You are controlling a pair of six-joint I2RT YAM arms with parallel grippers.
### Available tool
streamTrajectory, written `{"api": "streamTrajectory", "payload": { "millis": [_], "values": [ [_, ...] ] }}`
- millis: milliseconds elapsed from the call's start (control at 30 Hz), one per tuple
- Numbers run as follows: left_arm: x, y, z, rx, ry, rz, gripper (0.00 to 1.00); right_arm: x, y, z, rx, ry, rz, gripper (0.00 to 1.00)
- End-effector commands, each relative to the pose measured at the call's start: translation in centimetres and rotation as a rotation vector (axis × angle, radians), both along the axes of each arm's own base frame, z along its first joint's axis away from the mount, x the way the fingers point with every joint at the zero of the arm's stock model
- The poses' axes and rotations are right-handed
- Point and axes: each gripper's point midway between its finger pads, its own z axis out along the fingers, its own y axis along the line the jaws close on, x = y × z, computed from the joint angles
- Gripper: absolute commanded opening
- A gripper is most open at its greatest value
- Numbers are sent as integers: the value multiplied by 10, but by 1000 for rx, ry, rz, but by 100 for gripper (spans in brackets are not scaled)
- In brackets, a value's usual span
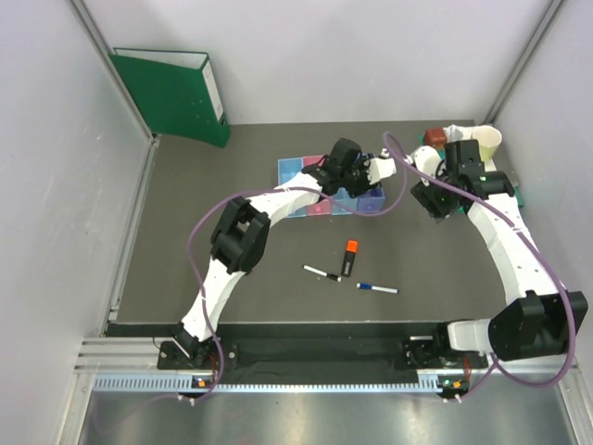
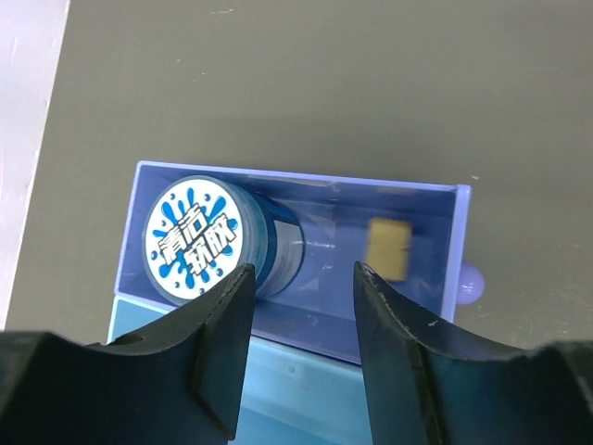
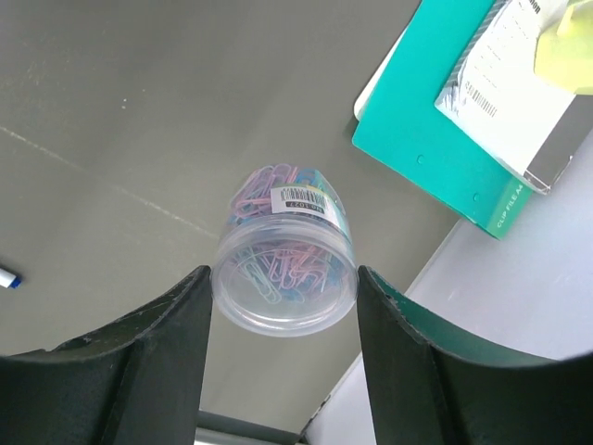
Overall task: Sort the stationery into containers
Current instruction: Place the stationery in the storage box.
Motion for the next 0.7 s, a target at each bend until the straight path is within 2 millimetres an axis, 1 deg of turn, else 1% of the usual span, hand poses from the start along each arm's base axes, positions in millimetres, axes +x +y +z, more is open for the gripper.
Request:
{"api": "streamTrajectory", "payload": {
  "millis": [0, 100, 133, 167, 200, 233, 300, 333, 400, 433, 467, 500, 533, 567, 600, 633, 667],
  "values": [
    [1, -5, 58, -68, -106, 3, 53, 26, 4, 38, 38, -135, -9, 33],
    [0, 2, 76, -71, -136, 21, 53, 35, 6, 50, 61, -177, -22, 32],
    [-2, 9, 87, -73, -155, 38, 53, 37, 7, 54, 68, -190, -24, 32],
    [-4, 12, 93, -76, -166, 45, 53, 43, 9, 62, 84, -217, -30, 31],
    [-4, 17, 99, -76, -176, 58, 53, 45, 10, 66, 90, -230, -30, 30],
    [-7, 25, 108, -76, -186, 73, 53, 48, 11, 69, 96, -240, -33, 30],
    [-9, 37, 113, -47, -206, 92, 53, 55, 12, 80, 110, -271, -44, 29],
    [-14, 46, 116, -31, -212, 102, 53, 58, 12, 85, 117, -285, -49, 29],
    [-16, 60, 116, 9, -230, 117, 52, 67, 20, 93, 154, -307, -35, 28],
    [-24, 71, 117, 21, -223, 123, 52, 71, 21, 96, 163, -315, -36, 28],
    [-29, 80, 113, 43, -207, 125, 52, 79, 24, 99, 179, -319, -40, 27],
    [-34, 87, 110, 62, -195, 118, 52, 83, 26, 100, 187, -317, -35, 27],
    [-46, 98, 110, 78, -185, 110, 52, 93, 31, 94, 199, -298, -30, 27],
    [-57, 107, 103, 113, -153, 97, 52, 101, 34, 102, 208, -314, -25, 27],
    [-66, 113, 99, 131, -140, 75, 52, 107, 39, 102, 215, -310, -17, 27],
    [-80, 123, 100, 144, -129, 66, 51, 116, 42, 89, 215, -272, -15, 27],
    [-90, 129, 96, 160, -106, 54, 51, 125, 48, 98, 227, -290, -1, 27]
  ]
}}
